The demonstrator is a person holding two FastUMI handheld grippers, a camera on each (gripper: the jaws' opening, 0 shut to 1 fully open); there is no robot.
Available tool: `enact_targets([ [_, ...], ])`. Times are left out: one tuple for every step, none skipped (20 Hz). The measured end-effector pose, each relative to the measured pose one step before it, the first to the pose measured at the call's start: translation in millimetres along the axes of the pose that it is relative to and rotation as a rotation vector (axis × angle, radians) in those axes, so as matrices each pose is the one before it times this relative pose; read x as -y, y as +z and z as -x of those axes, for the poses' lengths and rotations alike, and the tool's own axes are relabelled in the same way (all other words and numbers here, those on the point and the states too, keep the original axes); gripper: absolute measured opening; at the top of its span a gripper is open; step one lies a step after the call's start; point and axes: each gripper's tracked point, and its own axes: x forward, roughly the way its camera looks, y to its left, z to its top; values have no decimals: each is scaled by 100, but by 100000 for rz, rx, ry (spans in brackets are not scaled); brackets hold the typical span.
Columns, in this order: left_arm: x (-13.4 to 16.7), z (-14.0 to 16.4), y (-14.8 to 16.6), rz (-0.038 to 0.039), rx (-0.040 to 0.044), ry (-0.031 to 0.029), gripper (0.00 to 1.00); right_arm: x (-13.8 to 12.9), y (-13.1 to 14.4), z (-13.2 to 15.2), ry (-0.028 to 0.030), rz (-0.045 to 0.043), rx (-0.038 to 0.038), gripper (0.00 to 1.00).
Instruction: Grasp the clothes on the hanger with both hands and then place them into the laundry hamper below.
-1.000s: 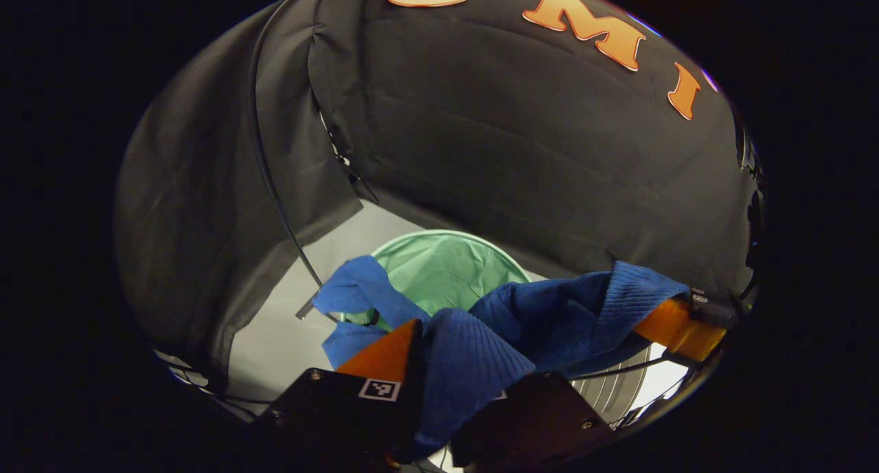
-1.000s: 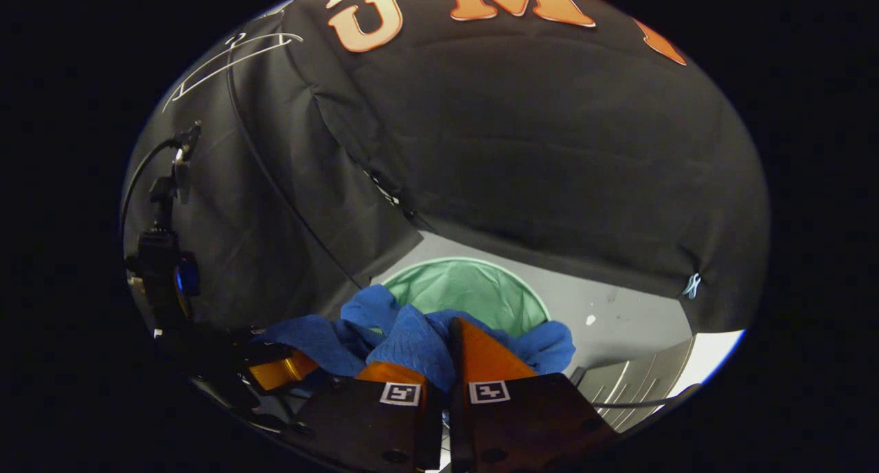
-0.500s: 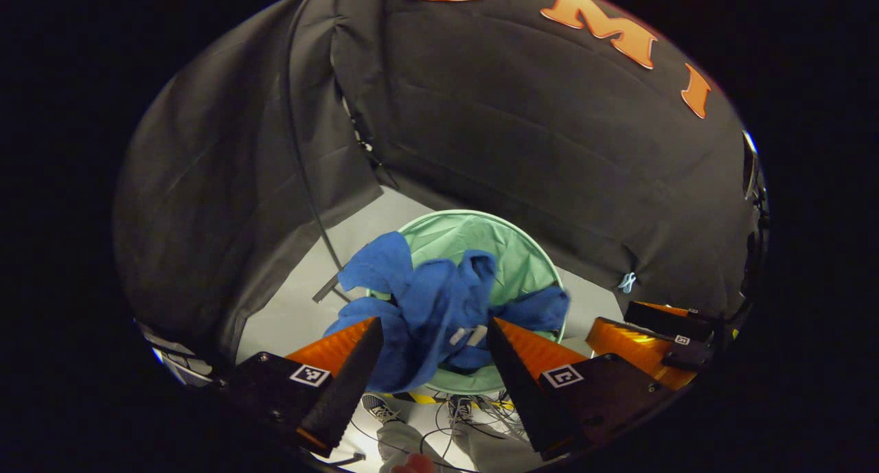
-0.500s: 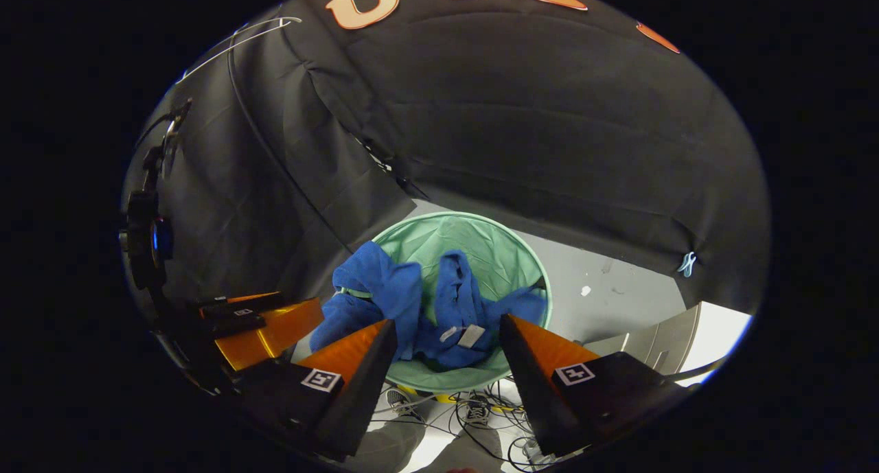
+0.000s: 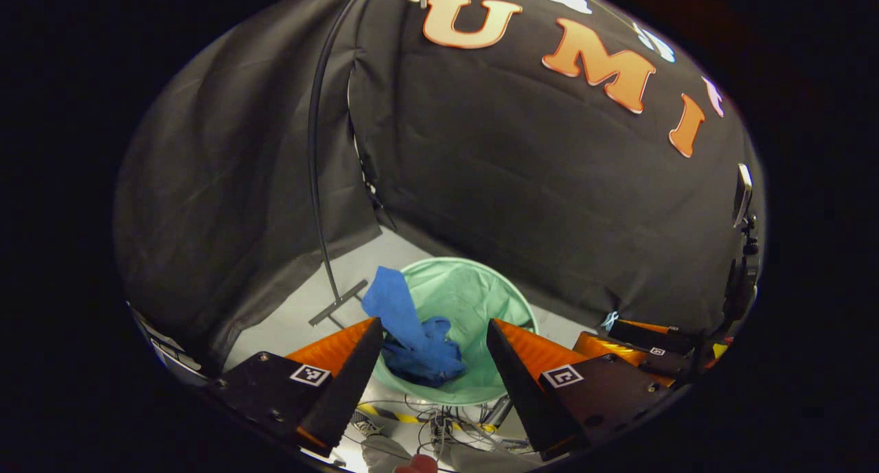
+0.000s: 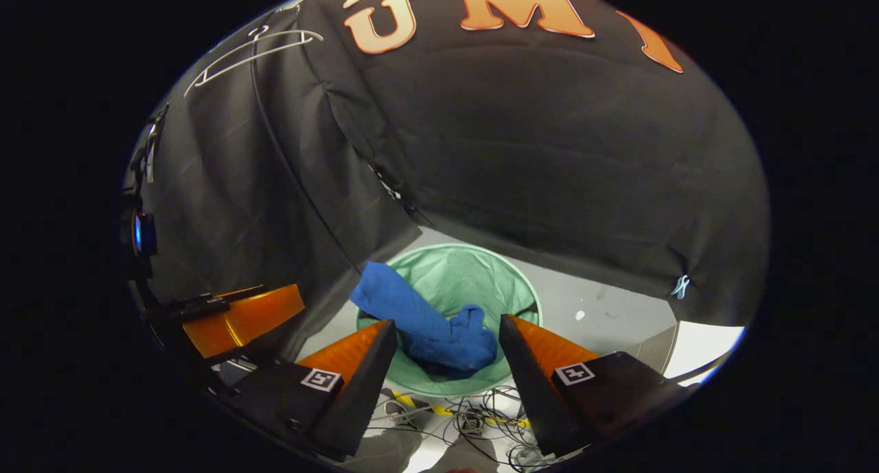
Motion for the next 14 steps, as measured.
enact_targets([
  [471,1598,1590,339,3613,78,97,-551,1479,966,1592,-472,3728,98],
  [660,1444,2035,845,5116,-214,97,-323,1703,989,925,1013,3737,98],
  [619,1350,2275,707,5382,-35,97,-190,1694,1307,888,2052,4160,98],
  [-33,503,1797,715,4935,363,97,-89,1715,1243,612,2569,4210,98],
  [100,813,1770,503,5053,1028,96,-163,2123,1375,997,1890,5044,98],
  [-279,1141,1671,434,5258,893,96,-192,2075,1135,1571,1253,5320,98],
  [131,1028,2007,247,5499,986,96,-19,1740,1258,1163,1150,4765,97],
  [181,1265,1780,26,5189,1374,96,-7,1632,1125,888,743,4397,97],
  [211,1066,1755,-126,6219,751,96,-186,1309,1194,686,433,4218,97],
  [294,777,1571,1215,6640,-503,96,-116,1541,959,79,594,3545,97],
  [262,996,1274,661,3594,-1172,96,77,1705,1162,-416,841,3628,97],
  [471,923,1450,-25,2629,-1923,95,127,1603,1319,-1424,624,3803,97],
  [57,1020,1315,-953,1447,-797,95,-209,913,1126,-938,-264,3413,97],
  [61,804,1223,-1339,2093,-483,92,-242,1183,1299,-405,-1306,3652,97],
])
